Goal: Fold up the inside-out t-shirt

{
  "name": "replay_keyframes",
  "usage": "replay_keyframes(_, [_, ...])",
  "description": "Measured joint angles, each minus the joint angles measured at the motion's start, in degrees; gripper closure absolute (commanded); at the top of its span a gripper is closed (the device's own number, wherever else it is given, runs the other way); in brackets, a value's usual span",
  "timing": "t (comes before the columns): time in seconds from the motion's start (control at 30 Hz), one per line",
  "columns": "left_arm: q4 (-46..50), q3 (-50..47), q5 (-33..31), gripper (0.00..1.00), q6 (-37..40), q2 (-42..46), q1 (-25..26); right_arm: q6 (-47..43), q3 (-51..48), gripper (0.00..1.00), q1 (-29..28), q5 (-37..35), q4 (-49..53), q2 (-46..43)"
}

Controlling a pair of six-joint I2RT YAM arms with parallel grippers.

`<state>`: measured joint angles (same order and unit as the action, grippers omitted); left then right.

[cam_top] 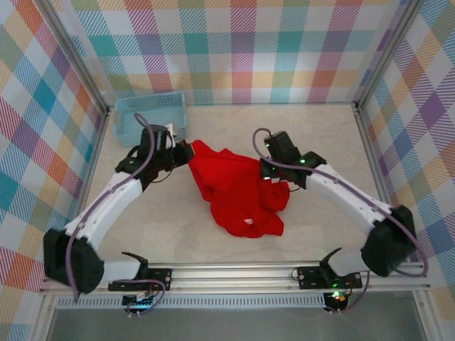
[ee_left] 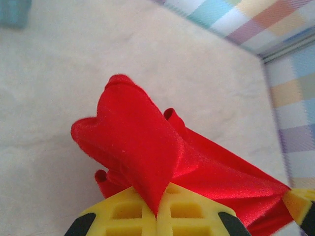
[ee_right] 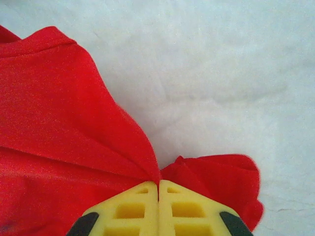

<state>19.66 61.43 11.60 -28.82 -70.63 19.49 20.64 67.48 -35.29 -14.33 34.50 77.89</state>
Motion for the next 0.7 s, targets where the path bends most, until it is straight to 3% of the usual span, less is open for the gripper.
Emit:
replay_keyframes(0.23, [1.9,3.9,3.8,1.0,0.3,14.2,1.0,-3.8,7.6,1.0,-0.1,1.8,1.0,-11.5])
replay_keyframes(0.37, [2.6,4.5,2.4,1.0,-0.2,14.4,1.1,-4.0,11.9,1.0,-0.1,3.7,0.3,-7.4])
replay_keyframes(0.4, [3.4,4.8,1.2,1.0,-0.3,13.0,1.1,-4.0,13.6,0.9,-0.1,3.6,0.0,-3.9])
replay_keyframes(0.5, [6.5,5.3,-2.4,1.0,-1.0,6.3,1.1,-4.1,17.6,0.49,0.1,2.1,-0.9,8.4])
replay_keyframes(0.6, [11.1,5.1,-5.6,1.0,-1.8,-1.6,1.0,-4.7,19.0,0.31,0.0,-0.6,0.6,20.3])
replay_keyframes(0.7, [13.9,3.8,-7.5,1.0,-2.1,-4.7,1.0,-5.2,12.6,0.22,-1.0,-2.2,1.2,21.0])
